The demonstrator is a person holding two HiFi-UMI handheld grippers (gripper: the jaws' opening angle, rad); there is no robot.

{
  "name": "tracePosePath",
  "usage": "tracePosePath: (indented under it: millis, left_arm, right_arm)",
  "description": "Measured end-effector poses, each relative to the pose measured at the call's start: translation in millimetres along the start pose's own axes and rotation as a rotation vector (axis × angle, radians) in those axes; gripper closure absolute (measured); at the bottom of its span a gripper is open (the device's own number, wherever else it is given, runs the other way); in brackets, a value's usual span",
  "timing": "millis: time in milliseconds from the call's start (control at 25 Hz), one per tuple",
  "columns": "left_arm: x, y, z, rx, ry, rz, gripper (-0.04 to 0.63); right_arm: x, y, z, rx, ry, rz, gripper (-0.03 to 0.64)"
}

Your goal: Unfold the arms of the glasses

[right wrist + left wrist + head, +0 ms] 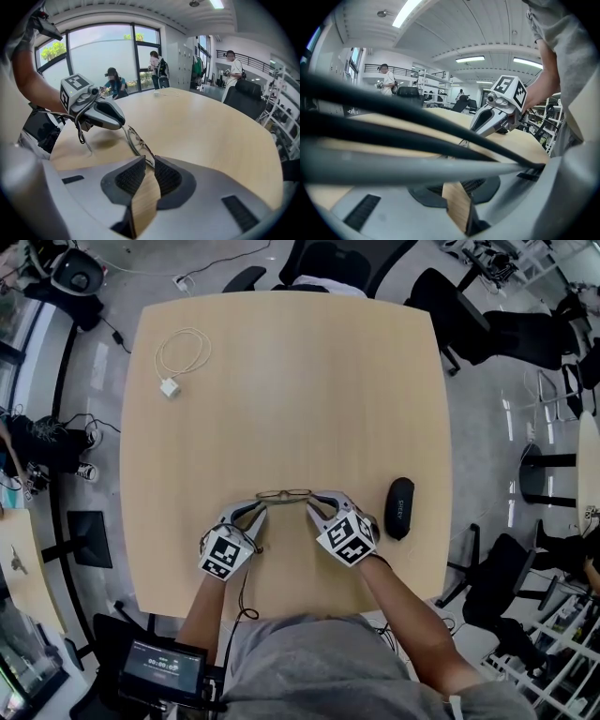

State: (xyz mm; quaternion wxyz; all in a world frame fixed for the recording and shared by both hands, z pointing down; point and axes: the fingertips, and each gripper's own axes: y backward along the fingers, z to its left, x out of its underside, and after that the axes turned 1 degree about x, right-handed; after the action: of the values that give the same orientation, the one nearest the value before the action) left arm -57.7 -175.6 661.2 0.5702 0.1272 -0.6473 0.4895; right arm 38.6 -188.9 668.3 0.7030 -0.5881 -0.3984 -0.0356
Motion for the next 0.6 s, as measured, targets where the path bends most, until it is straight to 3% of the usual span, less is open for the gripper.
tracePosePath:
  millis: [600]
  left_arm:
    - [8.0, -5.1, 4.3, 0.050, 0.031, 0.007, 0.555]
  right_arm:
    - [2.3, -12.0, -0.3, 0.058, 0.082, 0.046, 0.589]
